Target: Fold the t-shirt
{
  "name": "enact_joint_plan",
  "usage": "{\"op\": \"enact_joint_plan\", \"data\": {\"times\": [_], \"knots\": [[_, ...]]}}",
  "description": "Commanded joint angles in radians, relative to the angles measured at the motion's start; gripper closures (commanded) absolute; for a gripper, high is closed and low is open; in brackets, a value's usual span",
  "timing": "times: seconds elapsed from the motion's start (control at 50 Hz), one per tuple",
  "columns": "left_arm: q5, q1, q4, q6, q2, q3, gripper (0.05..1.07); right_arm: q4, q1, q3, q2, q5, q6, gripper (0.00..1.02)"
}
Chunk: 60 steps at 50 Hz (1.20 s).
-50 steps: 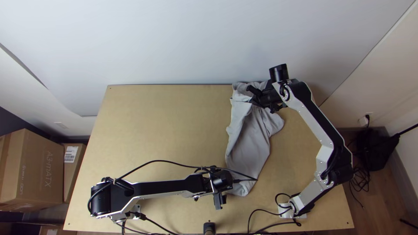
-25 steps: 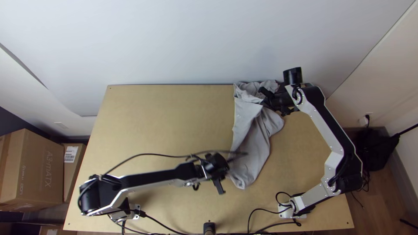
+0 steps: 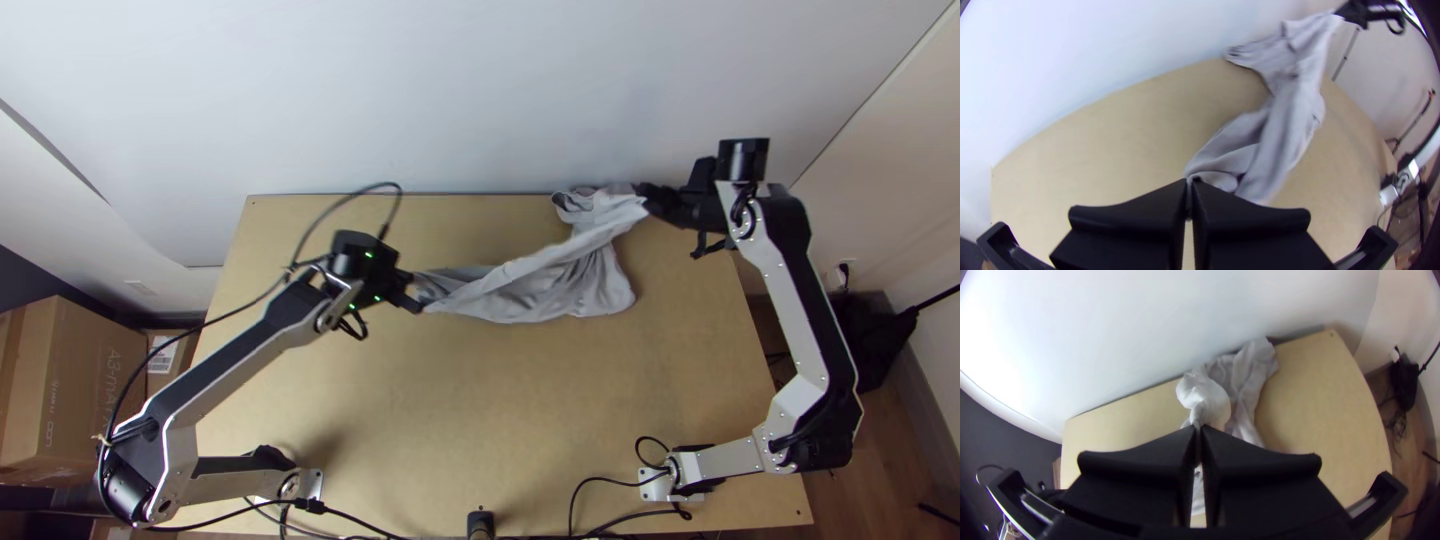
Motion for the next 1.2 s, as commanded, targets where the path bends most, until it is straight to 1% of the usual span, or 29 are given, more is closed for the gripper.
{"op": "enact_joint_plan", "data": {"times": [0.0, 0.04, 0.16, 0.28, 0.4, 0.5, 0.6, 0.64, 0.68, 0.82, 0.86, 0.9, 1.0, 1.06, 1.18], "knots": [[0.003, 0.105, -0.022, 0.021, -0.054, 0.055, 1.05, 0.021, -0.008, 0.144, -0.015, 0.014, -0.078, 1.00], [0.003, 0.143, -0.030, 0.023, -0.066, 0.067, 1.05, 0.018, -0.004, 0.194, 0.001, 0.014, -0.115, 1.00], [-0.002, 0.248, -0.067, 0.021, -0.098, 0.121, 1.05, 0.020, -0.004, 0.310, 0.038, 0.015, -0.137, 1.00], [-0.022, 0.347, -0.119, 0.009, -0.109, 0.205, 1.05, 0.035, -0.006, 0.421, 0.080, 0.081, -0.152, 1.00], [-0.068, 0.423, -0.169, 0.002, -0.101, 0.322, 1.05, 0.064, -0.003, 0.503, 0.110, 0.121, -0.170, 1.00], [-0.077, 0.475, -0.194, 0.002, -0.095, 0.422, 1.05, 0.133, 0.003, 0.568, 0.114, 0.144, -0.189, 1.00], [-0.092, 0.505, -0.197, 0.002, -0.095, 0.538, 1.05, 0.245, 0.019, 0.603, 0.097, 0.155, -0.256, 1.00], [-0.100, 0.510, -0.197, 0.002, -0.097, 0.581, 1.05, 0.287, 0.023, 0.603, 0.079, 0.155, -0.282, 1.00], [-0.111, 0.519, -0.188, -0.006, -0.100, 0.624, 1.05, 0.322, 0.032, 0.603, 0.054, 0.155, -0.293, 1.00], [-0.174, 0.519, -0.123, -0.032, -0.160, 0.731, 1.05, 0.425, 0.037, 0.589, -0.045, 0.155, -0.296, 1.00], [-0.214, 0.519, -0.087, -0.029, -0.187, 0.750, 1.05, 0.449, 0.035, 0.583, -0.078, 0.155, -0.301, 1.00], [-0.231, 0.519, -0.047, -0.028, -0.219, 0.757, 1.05, 0.474, 0.034, 0.574, -0.110, 0.155, -0.311, 1.00], [-0.252, 0.518, -0.007, -0.029, -0.302, 0.782, 1.05, 0.489, 0.035, 0.545, -0.203, 0.153, -0.311, 1.00], [-0.257, 0.518, -0.007, -0.045, -0.356, 0.785, 1.05, 0.506, 0.051, 0.482, -0.292, 0.147, -0.308, 1.00], [-0.270, 0.516, -0.022, -0.066, -0.480, 0.777, 1.05, 0.606, 0.097, 0.327, -0.489, 0.147, -0.307, 1.00]]}}
